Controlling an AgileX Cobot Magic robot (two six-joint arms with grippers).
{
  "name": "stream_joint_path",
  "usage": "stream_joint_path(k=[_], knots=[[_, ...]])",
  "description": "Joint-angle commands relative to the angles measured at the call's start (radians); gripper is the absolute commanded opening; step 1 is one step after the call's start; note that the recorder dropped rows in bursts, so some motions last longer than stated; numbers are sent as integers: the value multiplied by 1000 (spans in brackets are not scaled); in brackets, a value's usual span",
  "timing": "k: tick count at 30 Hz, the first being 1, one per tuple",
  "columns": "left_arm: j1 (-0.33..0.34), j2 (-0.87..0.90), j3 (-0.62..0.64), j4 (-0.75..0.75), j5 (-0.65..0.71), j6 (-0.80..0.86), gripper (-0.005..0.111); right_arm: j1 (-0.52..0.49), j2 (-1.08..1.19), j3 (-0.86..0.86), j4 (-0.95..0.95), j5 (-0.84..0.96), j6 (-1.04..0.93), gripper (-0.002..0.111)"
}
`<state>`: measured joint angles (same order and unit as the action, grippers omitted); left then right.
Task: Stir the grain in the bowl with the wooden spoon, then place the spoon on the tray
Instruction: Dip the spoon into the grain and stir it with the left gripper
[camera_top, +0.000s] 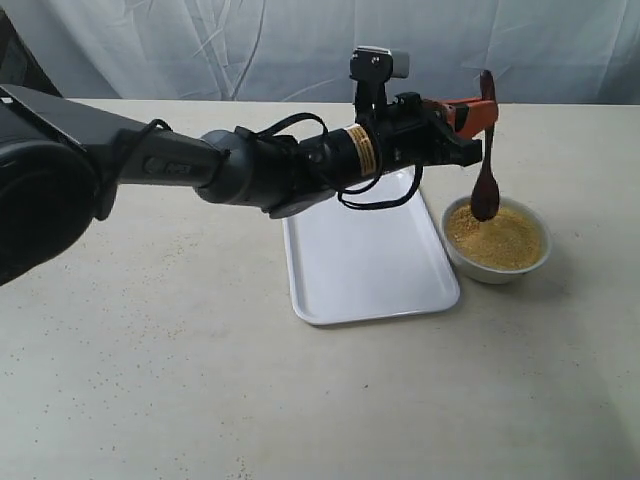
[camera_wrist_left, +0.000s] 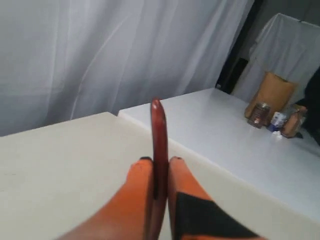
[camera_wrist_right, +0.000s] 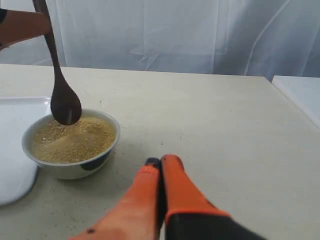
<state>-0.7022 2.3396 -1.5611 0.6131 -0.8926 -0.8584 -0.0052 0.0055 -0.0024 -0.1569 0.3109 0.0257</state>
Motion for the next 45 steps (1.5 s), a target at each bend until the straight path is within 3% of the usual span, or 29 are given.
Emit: stream_joint_path(k=[1, 9, 18, 24, 31, 36, 45], knots=[[-7, -5, -10, -10, 178, 34, 0, -4, -6, 2, 0, -7, 1, 2], [-39, 15, -10, 140, 154, -63, 0, -4, -6, 2, 0, -7, 1, 2], [-27, -57, -34, 83, 166, -27, 0, -4, -6, 2, 0, -7, 1, 2], [-29, -43, -55, 85, 283, -14, 0, -4, -6, 2, 0, -7, 1, 2], [-33, 25, -55, 158, 190, -243, 0, -4, -6, 2, 0, -7, 1, 2], [-37, -2, -57, 155, 158, -248, 0, -4, -6, 2, 0, -7, 1, 2], [-37, -12, -102, 117, 275, -234, 0, -4, -6, 2, 0, -7, 1, 2]])
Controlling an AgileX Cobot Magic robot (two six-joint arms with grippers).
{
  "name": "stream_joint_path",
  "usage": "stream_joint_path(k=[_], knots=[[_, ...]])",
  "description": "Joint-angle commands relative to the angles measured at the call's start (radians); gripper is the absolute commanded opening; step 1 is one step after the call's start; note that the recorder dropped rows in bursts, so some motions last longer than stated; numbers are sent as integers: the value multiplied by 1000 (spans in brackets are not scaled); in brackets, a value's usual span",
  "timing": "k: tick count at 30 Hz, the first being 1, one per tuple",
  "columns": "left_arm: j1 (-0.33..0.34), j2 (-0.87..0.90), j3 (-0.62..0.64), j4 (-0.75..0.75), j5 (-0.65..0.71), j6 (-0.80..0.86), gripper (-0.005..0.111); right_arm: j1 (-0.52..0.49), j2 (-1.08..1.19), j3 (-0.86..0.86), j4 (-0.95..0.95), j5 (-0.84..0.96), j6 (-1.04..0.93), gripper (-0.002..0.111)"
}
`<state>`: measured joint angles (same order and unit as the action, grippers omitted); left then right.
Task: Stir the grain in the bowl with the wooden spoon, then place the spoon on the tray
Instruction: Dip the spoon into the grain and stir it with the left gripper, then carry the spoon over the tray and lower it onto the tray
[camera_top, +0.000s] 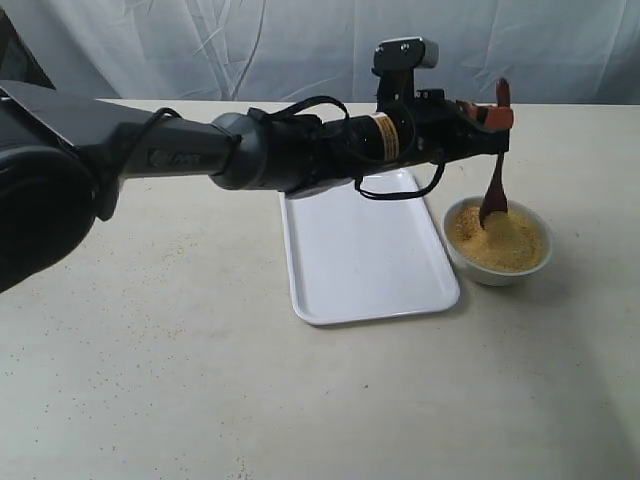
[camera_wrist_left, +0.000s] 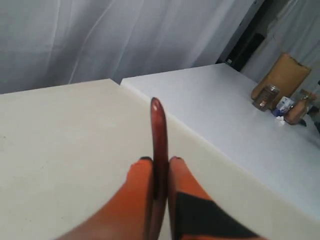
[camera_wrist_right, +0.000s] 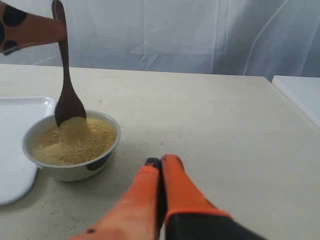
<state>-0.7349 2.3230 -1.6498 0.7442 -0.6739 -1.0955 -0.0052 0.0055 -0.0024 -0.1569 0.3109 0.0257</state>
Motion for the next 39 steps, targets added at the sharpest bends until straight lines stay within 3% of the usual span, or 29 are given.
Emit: stream_joint_path(k=[1, 12, 26, 34, 36, 39], knots=[[-4, 12, -13, -12, 68, -1, 0, -4, -6, 2, 0, -7, 1, 2], [-4, 43, -13, 43, -21, -202, 0, -4, -6, 2, 0, -7, 1, 2], [45, -20, -16, 126, 22, -122, 0, -4, -6, 2, 0, -7, 1, 2], [45, -25, -16, 155, -36, -102, 0, -4, -6, 2, 0, -7, 1, 2], [52, -41, -16, 155, -32, -161, 0, -4, -6, 2, 0, -7, 1, 2], [82, -83, -16, 171, -19, -407, 0, -4, -6, 2, 0, -7, 1, 2]])
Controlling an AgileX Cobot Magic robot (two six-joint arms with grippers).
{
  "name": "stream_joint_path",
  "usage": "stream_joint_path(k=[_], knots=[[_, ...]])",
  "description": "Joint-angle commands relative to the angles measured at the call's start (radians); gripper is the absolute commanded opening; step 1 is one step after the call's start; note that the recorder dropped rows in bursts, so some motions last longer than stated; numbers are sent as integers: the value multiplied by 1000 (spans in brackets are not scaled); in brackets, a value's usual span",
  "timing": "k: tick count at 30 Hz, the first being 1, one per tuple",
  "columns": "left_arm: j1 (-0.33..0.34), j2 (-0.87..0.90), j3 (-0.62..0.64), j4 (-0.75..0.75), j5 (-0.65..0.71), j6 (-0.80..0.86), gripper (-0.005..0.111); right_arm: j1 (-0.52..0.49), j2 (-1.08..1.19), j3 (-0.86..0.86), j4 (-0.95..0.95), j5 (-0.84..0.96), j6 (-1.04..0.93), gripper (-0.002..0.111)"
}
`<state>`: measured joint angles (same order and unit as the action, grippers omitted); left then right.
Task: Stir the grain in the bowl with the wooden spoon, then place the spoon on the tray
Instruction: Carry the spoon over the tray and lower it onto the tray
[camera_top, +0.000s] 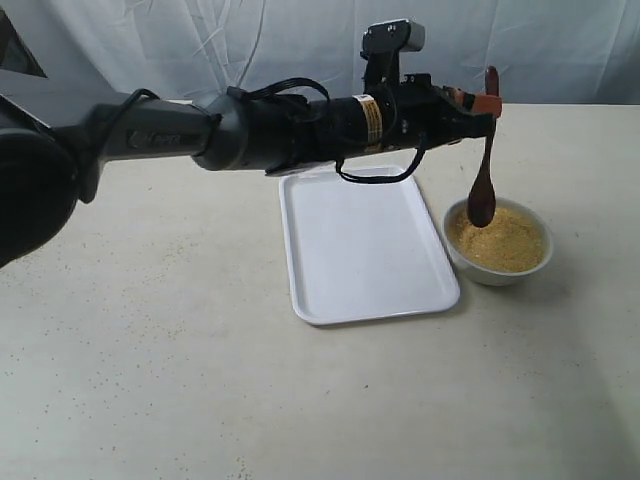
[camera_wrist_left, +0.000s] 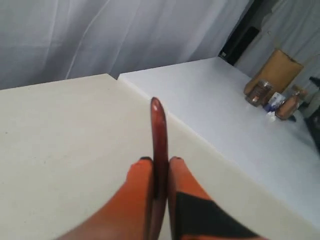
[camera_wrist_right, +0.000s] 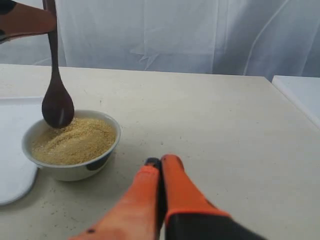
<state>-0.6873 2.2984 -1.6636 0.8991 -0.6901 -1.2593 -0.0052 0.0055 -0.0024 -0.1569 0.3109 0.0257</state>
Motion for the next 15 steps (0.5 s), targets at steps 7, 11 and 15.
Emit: stream_joint_path(k=[7, 11, 15], knots=[[244, -110, 21, 507, -155, -833, 0, -4, -6, 2, 0, -7, 1, 2], [286, -37, 100, 491, -206, -833, 0, -4, -6, 2, 0, -7, 1, 2], [286, 5, 167, 494, -137, -833, 0, -4, -6, 2, 0, -7, 1, 2]])
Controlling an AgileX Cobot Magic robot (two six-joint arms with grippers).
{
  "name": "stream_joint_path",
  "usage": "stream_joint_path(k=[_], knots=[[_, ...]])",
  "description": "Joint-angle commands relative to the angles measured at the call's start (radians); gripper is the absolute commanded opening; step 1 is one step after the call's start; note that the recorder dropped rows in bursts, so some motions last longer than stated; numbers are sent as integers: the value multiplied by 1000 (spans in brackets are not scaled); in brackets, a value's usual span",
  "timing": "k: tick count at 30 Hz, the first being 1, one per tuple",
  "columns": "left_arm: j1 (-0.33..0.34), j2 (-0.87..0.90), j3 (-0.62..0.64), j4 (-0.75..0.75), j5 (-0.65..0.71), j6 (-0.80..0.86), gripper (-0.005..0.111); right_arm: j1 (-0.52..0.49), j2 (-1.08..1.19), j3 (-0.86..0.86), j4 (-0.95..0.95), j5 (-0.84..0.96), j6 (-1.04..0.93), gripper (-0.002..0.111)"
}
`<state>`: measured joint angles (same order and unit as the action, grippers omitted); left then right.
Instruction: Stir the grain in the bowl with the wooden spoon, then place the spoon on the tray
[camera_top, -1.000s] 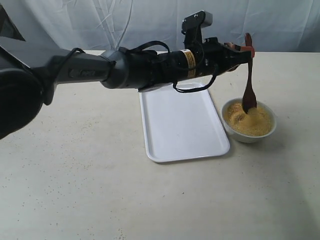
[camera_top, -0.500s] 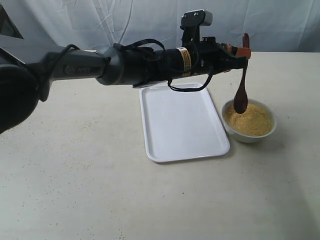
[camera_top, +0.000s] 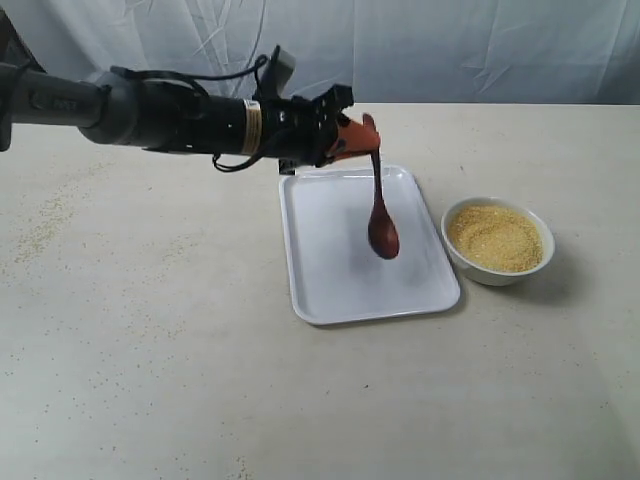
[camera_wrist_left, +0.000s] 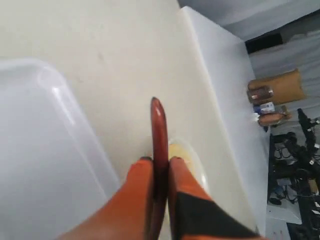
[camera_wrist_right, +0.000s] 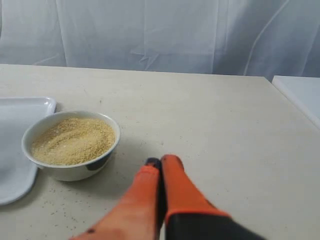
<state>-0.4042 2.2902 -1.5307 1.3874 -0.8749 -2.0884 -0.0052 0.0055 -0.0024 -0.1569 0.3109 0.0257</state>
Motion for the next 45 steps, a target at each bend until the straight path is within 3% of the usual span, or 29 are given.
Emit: stream_joint_path(k=[1, 8, 10, 13, 15, 17, 18, 19, 20, 22, 24, 26, 27, 29, 31, 34, 40, 43, 45], knots=[[3, 13, 41, 13, 61, -4, 3, -4, -6, 2, 0, -7, 1, 2], [3, 13, 41, 33, 89, -4, 59, -4, -6, 2, 0, -7, 1, 2], [3, 13, 41, 34, 89, -4, 67, -4, -6, 2, 0, -7, 1, 2], [5, 13, 41, 34, 65, -4, 67, -4, -6, 2, 0, -7, 1, 2], [25, 4, 41, 32, -2, -4, 63, -4, -6, 2, 0, -7, 1, 2], [66, -32, 41, 36, -73, -2, 42, -4, -6, 2, 0, -7, 1, 2], [94, -65, 33, 76, -91, 17, 19, -4, -6, 2, 0, -7, 1, 2], [107, -86, 24, 120, -93, 44, 6, -4, -6, 2, 0, -7, 1, 2], [125, -132, 8, 206, -93, 101, 0, -4, -6, 2, 0, -7, 1, 2], [133, -229, -20, 350, -56, 140, 0, -4, -6, 2, 0, -7, 1, 2], [110, -375, -22, 357, 89, 268, 0, -4, -6, 2, 0, -7, 1, 2], [52, -504, -22, 357, 464, 549, 0, -4, -6, 2, 0, -7, 1, 2], [17, -540, -22, 357, 776, 677, 0, -4, -6, 2, 5, -7, 1, 2], [5, -535, 18, 335, 1186, 815, 0, -4, -6, 2, 5, -7, 1, 2], [5, -533, 47, 150, 1430, 965, 0, -4, -6, 2, 5, -7, 1, 2], [30, -533, 72, -196, 1604, 1285, 0, -4, -6, 2, 7, -7, 1, 2], [137, -540, 89, -1000, 1789, 1889, 0, -4, -6, 2, 7, -7, 1, 2], [196, -587, 131, -1244, 1802, 2033, 0, -4, -6, 2, 7, -7, 1, 2], [226, -646, 181, -1278, 1776, 2035, 0, -4, -6, 2, 7, -7, 1, 2]])
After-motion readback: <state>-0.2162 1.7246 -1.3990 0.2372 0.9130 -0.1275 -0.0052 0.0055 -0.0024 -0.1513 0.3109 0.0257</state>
